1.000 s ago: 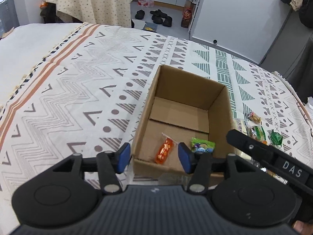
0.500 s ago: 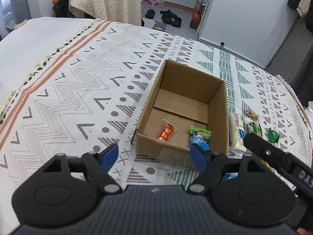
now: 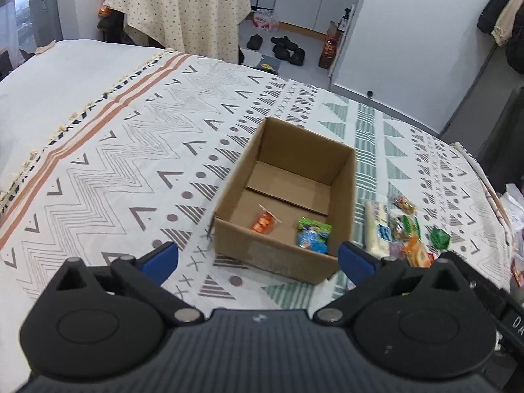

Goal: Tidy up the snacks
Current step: 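Withdraw both grippers from the box back toward the snack pile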

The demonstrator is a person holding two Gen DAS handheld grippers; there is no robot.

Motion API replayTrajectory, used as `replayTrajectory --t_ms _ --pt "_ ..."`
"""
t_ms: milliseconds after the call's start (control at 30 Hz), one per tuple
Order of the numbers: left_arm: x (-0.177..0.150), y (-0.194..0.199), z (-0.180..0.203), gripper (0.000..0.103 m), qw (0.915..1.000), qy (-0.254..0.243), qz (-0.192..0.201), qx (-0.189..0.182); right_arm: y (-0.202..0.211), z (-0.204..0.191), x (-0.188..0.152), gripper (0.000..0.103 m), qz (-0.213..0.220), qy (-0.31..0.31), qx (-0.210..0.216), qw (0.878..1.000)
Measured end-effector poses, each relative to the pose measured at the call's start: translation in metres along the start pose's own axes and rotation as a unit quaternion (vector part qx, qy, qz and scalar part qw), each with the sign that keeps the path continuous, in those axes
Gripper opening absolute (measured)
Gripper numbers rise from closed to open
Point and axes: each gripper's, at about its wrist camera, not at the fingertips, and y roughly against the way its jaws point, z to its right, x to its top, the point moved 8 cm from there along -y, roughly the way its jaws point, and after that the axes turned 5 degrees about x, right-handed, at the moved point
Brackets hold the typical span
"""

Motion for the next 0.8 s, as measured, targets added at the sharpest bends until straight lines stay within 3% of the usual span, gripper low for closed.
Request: replayTrajectory --t_ms 433,633,800 --pt "-0.016 0.029 0.029 0.103 0.9988 -0.022 0.017 -0.04 0.037 0.037 0.005 0.103 0.029 -0.028 -0.037 0.998" --pt "-0.025 0.038 0.05 0.103 0.9969 -0.041 0.02 -0.064 0.056 0.057 0.002 0.103 0.034 -0.064 -0.033 0.997" --pt "-0.035 0.04 0.063 0.103 0.9971 -0.04 0.024 -0.06 0.068 0.067 0.001 0.103 0.043 -0.073 -0.046 0.995"
